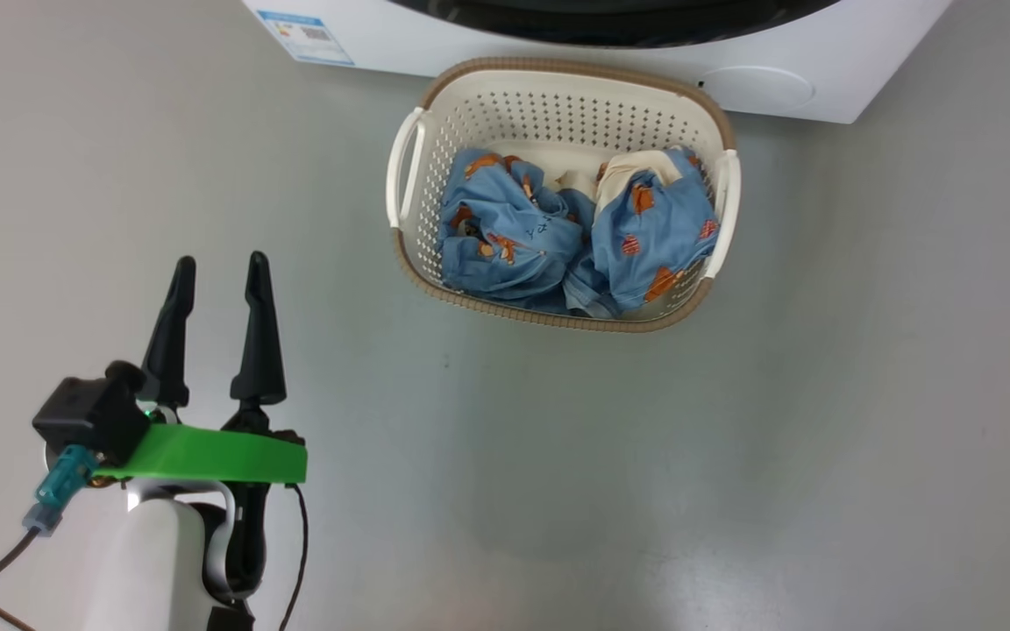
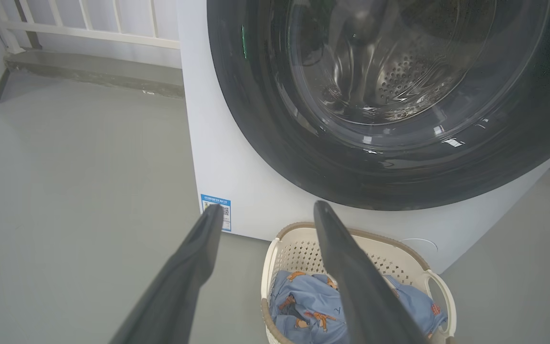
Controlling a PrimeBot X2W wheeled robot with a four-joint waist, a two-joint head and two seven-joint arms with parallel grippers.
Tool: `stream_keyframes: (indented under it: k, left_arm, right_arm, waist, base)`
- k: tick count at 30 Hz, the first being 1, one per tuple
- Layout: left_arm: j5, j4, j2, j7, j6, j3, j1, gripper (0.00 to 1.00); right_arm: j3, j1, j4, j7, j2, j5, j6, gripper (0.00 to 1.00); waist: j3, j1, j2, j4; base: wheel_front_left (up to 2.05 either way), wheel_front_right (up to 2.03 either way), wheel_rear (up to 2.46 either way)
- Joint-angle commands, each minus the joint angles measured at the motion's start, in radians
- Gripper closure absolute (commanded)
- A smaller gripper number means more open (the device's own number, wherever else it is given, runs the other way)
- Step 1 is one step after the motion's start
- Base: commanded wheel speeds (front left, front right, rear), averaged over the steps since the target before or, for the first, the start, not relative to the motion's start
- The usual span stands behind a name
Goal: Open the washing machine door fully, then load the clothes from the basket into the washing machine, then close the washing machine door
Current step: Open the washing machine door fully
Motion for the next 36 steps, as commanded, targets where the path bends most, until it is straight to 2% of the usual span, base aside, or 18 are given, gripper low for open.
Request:
stream_keyframes:
  k: [1,13,20,30,36]
  left_arm:
    - [-0.002,-0.026,0.023,-0.006,-0.003,0.030,-0.012,0.00]
    - [-0.020,-0.015,0.016,-0.006,-0.003,0.024,-0.013,0.00]
    - [-0.013,-0.010,0.015,-0.006,-0.003,0.029,-0.011,0.00]
    - [0.008,0.003,0.013,-0.006,-0.003,0.034,0.011,0.00]
    - [0.026,0.019,0.014,-0.006,-0.003,0.047,0.057,0.00]
  right_arm:
    - [0.007,-0.028,-0.017,0.014,0.011,0.008,0.006,1.00]
    - [0.041,-0.122,0.065,0.055,0.025,-0.030,0.006,1.00]
    - [0.072,-0.122,0.098,0.088,0.037,-0.054,0.006,1.00]
    - [0.111,-0.027,0.077,0.150,0.062,-0.055,0.006,1.00]
    - [0.121,0.119,0.015,0.195,0.068,-0.022,0.006,1.00]
  waist:
    - [0.007,0.0000,-0.0001,0.008]
    - [0.013,0.0000,-0.0001,0.037]
    - [0.000,0.0000,-0.0001,0.044]
    - [-0.069,0.0000,-0.0001,0.033]
    - [-0.167,0.0000,-0.0001,0.043]
  base:
    - [0.00,0.00,0.00]
    - [0.00,0.00,0.00]
    - [0.00,0.00,0.00]
    - [0.00,0.00,0.00]
    - [0.00,0.00,0.00]
